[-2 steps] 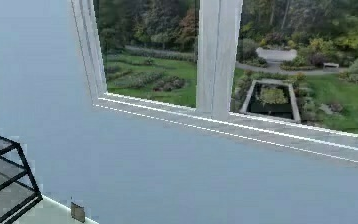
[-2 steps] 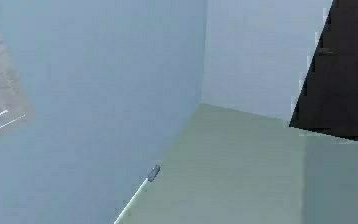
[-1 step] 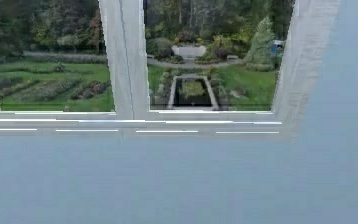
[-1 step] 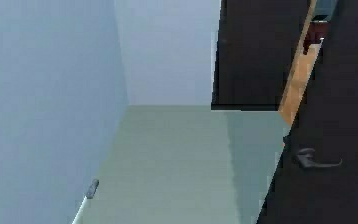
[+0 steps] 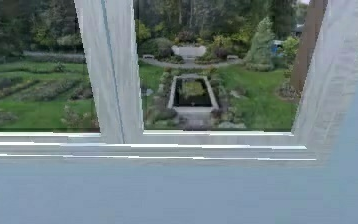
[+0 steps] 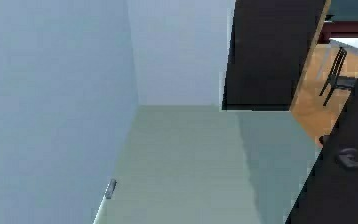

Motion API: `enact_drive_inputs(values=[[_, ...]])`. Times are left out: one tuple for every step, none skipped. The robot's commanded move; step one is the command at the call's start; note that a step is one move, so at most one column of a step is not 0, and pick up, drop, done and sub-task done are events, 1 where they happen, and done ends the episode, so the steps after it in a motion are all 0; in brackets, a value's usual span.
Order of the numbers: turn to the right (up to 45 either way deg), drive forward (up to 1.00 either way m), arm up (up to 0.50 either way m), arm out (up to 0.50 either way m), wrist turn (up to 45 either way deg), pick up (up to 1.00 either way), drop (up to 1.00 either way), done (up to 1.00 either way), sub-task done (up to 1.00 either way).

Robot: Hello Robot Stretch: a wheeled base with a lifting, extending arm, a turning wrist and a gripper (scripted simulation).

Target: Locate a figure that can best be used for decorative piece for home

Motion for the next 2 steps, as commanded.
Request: enact_drive_inputs(values=[[-45.0, 0.00, 0.00, 0.00, 0.0, 0.00, 0.00, 0.00, 0.00], [-42.0, 0.00, 0.00, 0.00, 0.0, 0.00, 0.00, 0.00, 0.00]])
